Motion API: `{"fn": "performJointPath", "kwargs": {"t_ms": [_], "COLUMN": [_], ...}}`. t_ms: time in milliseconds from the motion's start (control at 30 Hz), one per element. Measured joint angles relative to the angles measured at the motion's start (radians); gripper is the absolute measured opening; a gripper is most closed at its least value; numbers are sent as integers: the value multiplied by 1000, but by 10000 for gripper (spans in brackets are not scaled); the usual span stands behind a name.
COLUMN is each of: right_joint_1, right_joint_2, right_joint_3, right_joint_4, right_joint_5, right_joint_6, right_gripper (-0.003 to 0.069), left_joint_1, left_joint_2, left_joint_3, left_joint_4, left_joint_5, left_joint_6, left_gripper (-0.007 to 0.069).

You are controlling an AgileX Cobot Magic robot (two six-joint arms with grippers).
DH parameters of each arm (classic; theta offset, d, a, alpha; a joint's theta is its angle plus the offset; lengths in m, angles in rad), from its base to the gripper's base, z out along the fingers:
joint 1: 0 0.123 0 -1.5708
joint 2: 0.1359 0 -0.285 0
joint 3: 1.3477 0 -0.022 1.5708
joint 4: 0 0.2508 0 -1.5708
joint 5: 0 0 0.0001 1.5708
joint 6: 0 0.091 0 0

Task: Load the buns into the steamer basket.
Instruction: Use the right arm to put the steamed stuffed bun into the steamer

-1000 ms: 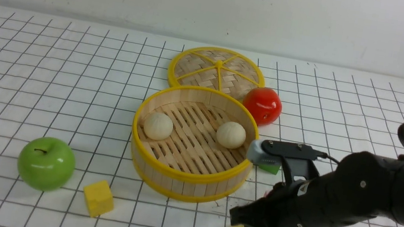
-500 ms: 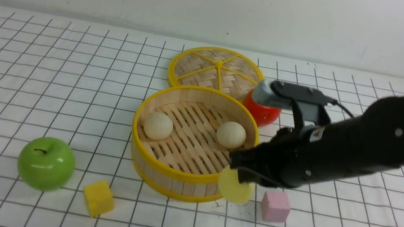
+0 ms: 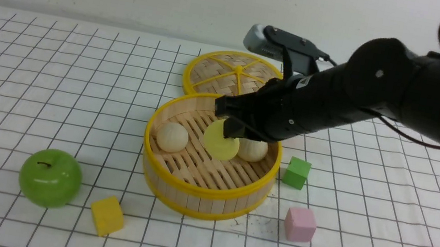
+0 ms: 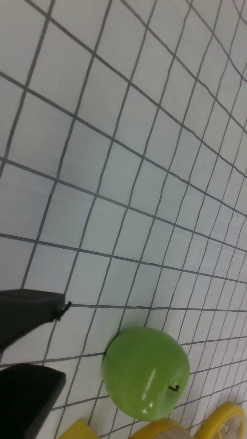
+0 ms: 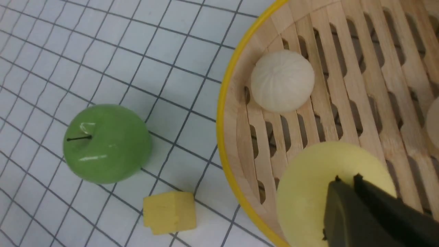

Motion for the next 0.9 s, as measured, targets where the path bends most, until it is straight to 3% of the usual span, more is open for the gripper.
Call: {"fn": "performJointPath", "kwargs": {"t_ms": [300, 467, 600, 700, 733, 800, 900], "right_joint_1": [0, 0, 0, 0, 0, 0, 0], "right_joint_2": [145, 176, 176, 167, 166, 148, 123], "right_joint_3": [-4, -9, -9, -9, -9, -9, -13], "right_joint_4": [7, 8, 10, 11, 11, 2, -31], "right_joint_5": [-80, -100, -100, -89, -89, -54, -2], "right_joint_6": [-10, -10, -10, -10, -10, -11, -11], "right_gripper": [12, 77, 186, 319, 319, 418, 487], "left_joint_1": [0, 0, 0, 0, 0, 0, 0], "left_joint_2": [0, 0, 0, 0, 0, 0, 0], "left_joint_3": [0, 0, 0, 0, 0, 0, 0], "left_joint_4": [0, 0, 0, 0, 0, 0, 0], "left_joint_5": [0, 0, 0, 0, 0, 0, 0], "left_joint_6": [0, 0, 0, 0, 0, 0, 0], "left_gripper": [238, 238, 238, 238, 238, 238, 238]}}
